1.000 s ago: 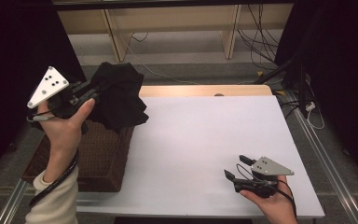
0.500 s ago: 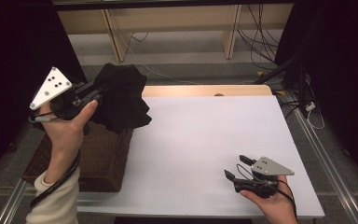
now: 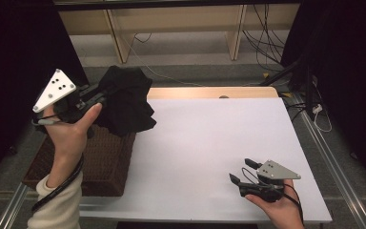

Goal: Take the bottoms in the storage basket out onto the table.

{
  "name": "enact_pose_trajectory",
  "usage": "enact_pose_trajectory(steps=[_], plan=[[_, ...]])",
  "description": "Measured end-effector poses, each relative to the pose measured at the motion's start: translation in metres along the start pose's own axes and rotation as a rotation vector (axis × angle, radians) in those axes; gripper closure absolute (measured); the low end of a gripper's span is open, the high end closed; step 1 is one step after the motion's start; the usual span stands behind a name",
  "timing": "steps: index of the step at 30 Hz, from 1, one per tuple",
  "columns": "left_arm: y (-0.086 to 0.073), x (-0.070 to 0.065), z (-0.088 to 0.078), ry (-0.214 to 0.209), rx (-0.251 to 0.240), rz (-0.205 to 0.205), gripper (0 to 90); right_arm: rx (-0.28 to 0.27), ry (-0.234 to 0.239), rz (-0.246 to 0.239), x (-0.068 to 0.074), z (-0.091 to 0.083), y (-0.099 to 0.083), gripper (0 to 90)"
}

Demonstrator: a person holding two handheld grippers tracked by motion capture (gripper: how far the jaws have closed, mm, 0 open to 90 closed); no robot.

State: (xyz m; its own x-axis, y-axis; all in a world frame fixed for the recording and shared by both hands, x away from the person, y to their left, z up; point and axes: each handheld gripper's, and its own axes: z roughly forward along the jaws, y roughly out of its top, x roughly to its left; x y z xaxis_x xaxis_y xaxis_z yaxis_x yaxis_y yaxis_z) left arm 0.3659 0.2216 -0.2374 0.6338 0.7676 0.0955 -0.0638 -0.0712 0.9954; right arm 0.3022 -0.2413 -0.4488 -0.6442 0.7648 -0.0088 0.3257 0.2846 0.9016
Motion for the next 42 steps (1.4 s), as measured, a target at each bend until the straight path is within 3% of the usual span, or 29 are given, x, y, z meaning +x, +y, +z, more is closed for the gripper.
enact_pose_trajectory(steps=[42], plan=[[0.004, -0.021, 0.005, -0.073, 0.002, 0.019, 84.8, -0.001, 0.001, 0.001, 0.0, 0.0, 0.0, 25.4]])
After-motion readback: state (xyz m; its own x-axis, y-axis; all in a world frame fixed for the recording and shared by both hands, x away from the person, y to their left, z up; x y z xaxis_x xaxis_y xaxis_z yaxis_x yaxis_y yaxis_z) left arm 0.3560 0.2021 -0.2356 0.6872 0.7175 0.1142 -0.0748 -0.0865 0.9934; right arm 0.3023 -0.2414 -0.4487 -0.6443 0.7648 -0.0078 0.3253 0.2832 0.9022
